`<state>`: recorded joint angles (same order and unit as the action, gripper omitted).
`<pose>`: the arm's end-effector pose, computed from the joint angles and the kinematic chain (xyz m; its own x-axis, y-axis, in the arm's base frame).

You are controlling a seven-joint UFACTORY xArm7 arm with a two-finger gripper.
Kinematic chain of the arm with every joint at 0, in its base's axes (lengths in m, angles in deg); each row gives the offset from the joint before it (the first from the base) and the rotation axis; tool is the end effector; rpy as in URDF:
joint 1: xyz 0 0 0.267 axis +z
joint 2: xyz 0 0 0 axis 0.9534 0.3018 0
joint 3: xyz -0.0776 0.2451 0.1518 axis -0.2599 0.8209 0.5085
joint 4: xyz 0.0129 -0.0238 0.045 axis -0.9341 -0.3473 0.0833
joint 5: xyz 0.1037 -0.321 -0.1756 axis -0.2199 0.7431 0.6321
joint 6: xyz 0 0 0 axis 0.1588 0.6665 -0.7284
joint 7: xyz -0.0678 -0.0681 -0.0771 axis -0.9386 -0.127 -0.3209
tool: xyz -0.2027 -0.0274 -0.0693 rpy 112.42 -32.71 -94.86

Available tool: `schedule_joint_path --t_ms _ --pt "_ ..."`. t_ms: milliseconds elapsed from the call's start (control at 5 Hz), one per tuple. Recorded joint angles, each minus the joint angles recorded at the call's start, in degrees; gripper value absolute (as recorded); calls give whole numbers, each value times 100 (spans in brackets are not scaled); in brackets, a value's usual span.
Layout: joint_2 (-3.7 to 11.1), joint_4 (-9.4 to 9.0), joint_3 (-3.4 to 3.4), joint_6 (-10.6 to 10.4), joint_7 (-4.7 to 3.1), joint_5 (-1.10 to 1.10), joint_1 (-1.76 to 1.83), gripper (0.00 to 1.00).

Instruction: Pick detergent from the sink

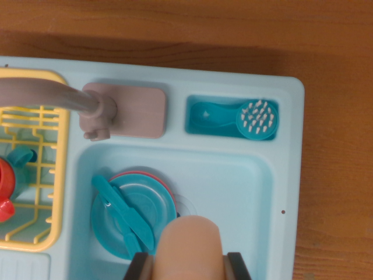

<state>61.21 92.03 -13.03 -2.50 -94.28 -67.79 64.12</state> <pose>0.4997 -0.1199 0.2727 0.9982 0.0592 0.0098 0.0597 -0.9961 -0.0643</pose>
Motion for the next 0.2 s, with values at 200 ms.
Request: schedule_joint_path --t_ms 200 --pt "-9 21 -1 30 3 3 0 100"
